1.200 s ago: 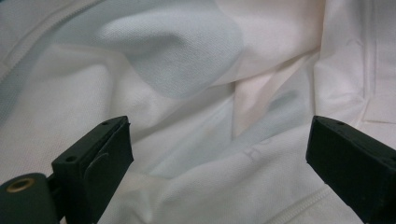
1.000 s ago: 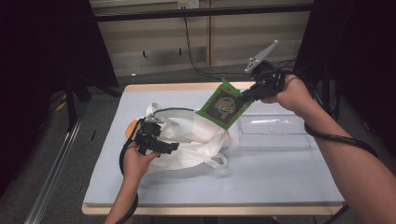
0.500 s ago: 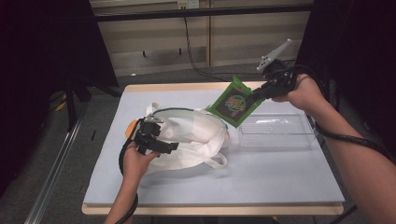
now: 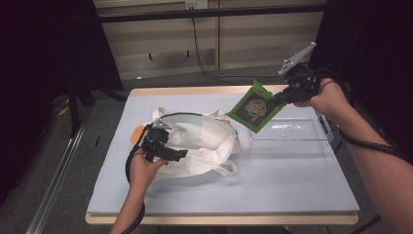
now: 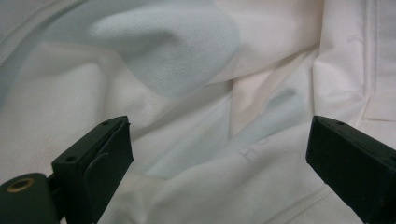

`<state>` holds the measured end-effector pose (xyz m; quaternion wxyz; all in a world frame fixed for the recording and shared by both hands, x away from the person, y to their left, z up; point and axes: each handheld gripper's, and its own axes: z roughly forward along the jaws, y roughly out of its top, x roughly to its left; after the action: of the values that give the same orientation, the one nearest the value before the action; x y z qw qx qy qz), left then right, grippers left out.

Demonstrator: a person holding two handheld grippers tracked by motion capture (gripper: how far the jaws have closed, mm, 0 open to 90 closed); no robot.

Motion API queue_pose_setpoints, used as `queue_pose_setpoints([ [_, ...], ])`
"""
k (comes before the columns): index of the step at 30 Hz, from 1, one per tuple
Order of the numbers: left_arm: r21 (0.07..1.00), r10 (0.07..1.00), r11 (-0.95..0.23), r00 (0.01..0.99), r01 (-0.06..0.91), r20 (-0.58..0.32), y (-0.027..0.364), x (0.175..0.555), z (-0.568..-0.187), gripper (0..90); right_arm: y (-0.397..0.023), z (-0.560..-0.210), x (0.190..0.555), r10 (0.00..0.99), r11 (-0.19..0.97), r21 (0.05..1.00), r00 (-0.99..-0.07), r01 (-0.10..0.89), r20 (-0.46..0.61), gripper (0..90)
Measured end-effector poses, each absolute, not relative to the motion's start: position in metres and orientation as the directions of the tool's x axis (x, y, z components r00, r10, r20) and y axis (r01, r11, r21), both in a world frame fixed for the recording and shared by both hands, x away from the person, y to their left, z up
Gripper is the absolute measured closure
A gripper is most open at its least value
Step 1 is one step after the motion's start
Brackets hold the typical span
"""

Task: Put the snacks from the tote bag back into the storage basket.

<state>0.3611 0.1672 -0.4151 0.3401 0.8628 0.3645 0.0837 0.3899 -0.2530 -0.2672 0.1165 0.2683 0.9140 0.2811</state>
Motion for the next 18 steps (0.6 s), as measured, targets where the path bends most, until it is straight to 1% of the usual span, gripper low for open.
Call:
queue_pose_setpoints([
  [9, 0.656, 0.697, -0.482, 0.708, 0.581, -0.115, 0.165, 0.361, -0.416, 7.3, -0.268, -0.273, 0.388, 0.576, 0.698, 0.564, -0.814, 0.441, -0.077, 85.6],
  [10, 0.645, 0.688, -0.503, 0.718, 0.576, -0.104, 0.166, 0.362, -0.416, 7.3, -0.269, -0.275, 0.388, 0.577, 0.7, 0.562, -0.813, 0.441, -0.08, 85.6],
  [12, 0.659, 0.7, -0.474, 0.704, 0.584, -0.12, 0.163, 0.361, -0.417, 7.3, -0.272, -0.277, 0.388, 0.581, 0.702, 0.552, -0.81, 0.449, -0.081, 85.6],
  [15, 0.643, 0.69, -0.507, 0.717, 0.574, -0.096, 0.164, 0.361, -0.417, 7.3, -0.276, -0.281, 0.388, 0.589, 0.699, 0.549, -0.804, 0.458, -0.079, 85.6],
  [18, 0.645, 0.691, -0.497, 0.714, 0.581, -0.111, 0.163, 0.361, -0.418, 7.3, -0.28, -0.282, 0.388, 0.592, 0.7, 0.545, -0.802, 0.462, -0.081, 85.6],
])
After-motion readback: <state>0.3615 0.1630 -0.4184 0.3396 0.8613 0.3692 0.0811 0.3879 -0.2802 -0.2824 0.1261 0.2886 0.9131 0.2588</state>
